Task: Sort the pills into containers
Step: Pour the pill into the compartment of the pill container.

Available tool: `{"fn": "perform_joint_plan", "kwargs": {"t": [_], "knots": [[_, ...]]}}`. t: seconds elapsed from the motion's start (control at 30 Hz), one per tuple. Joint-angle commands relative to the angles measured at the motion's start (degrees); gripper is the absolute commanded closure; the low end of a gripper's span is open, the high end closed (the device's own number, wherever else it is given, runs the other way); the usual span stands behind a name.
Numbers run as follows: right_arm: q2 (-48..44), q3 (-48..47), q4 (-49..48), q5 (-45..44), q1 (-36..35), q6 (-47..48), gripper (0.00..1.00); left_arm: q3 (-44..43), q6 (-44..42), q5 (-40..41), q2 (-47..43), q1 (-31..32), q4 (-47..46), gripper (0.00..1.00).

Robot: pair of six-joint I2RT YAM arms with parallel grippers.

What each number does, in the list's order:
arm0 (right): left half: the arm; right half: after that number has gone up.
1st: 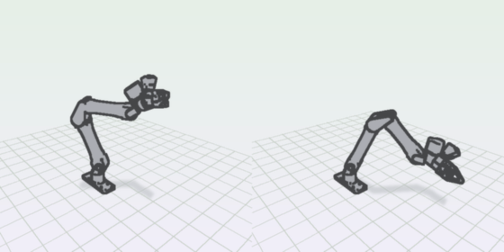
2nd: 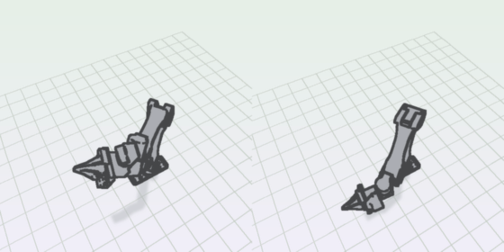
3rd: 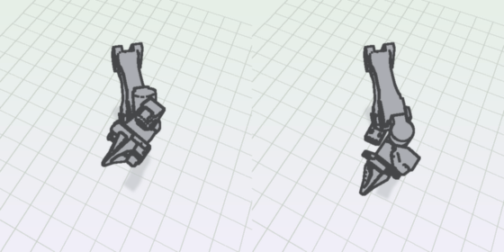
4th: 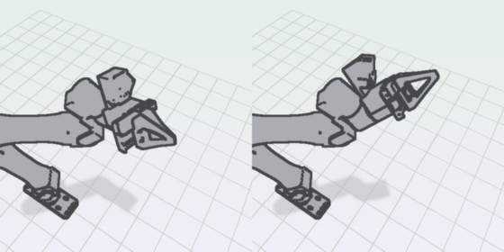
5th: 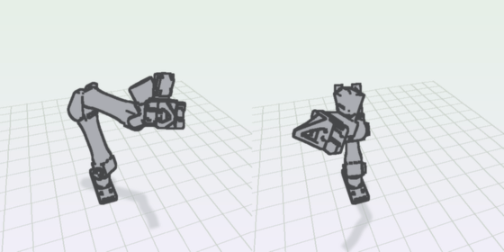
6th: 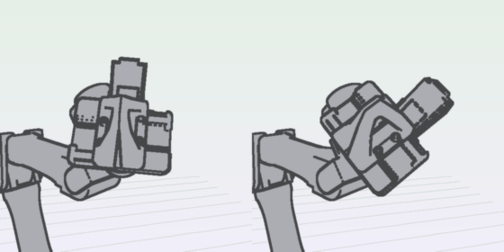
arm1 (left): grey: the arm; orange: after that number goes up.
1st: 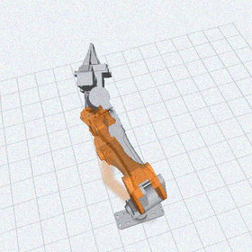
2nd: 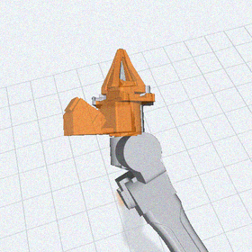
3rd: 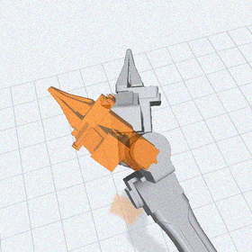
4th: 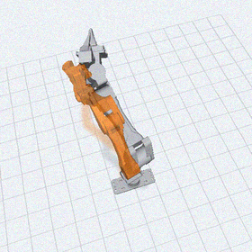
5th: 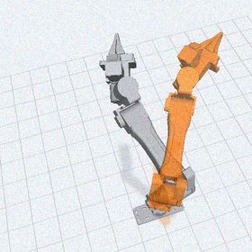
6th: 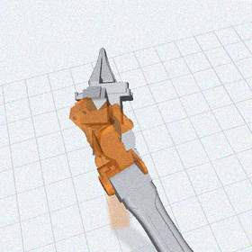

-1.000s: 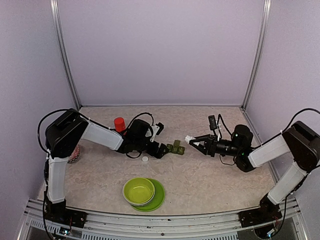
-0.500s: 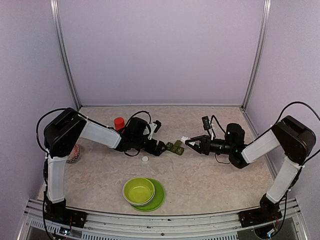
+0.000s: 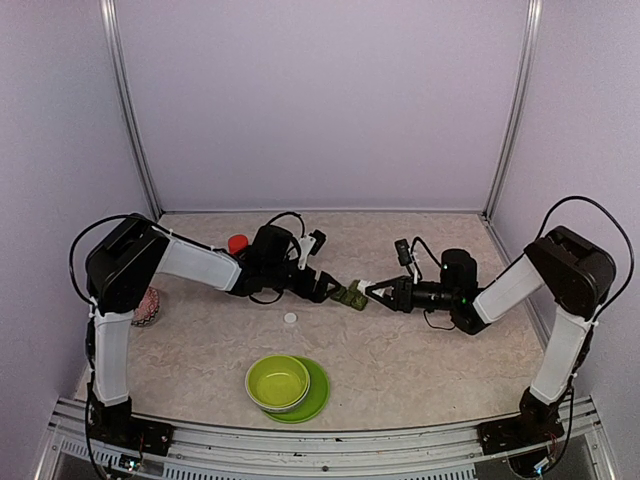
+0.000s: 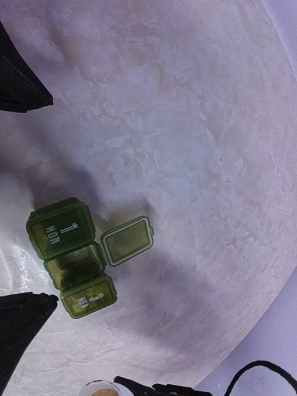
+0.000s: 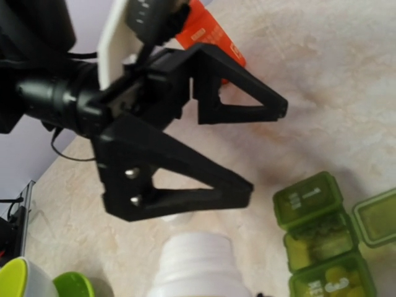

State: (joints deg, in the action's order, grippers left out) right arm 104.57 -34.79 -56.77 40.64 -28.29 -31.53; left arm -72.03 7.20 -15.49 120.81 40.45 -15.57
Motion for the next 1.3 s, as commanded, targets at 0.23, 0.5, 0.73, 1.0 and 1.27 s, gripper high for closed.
{"fn": "perform_joint_plan", "kwargs": {"t": [0.23,0.5,0.73,1.0,1.27], "knots": [[4.62,-4.48,1.65,-0.41,0.52,1.21,0.78,4.33,1.78,-2.88,-1.82,-0.98,-6.07,0.01],[6.75,-6.07,2.69,-0.82,0.52,2.35,0.78,6.36,2.57,-3.5,-2.61,-1.46,-8.21,0.01],[7.81,-6.65,3.42,-1.17,0.52,3.11,0.79,6.88,2.8,-4.18,-2.75,-1.63,-8.96,0.01],[9.58,-7.47,3.29,-1.44,0.52,2.96,0.79,7.08,2.84,-4.29,-2.52,-1.85,-9.12,0.01],[9.89,-8.1,5.1,-2.26,0.52,3.79,0.78,7.11,2.85,-4.49,-2.34,-1.95,-9.22,0.01]]}}
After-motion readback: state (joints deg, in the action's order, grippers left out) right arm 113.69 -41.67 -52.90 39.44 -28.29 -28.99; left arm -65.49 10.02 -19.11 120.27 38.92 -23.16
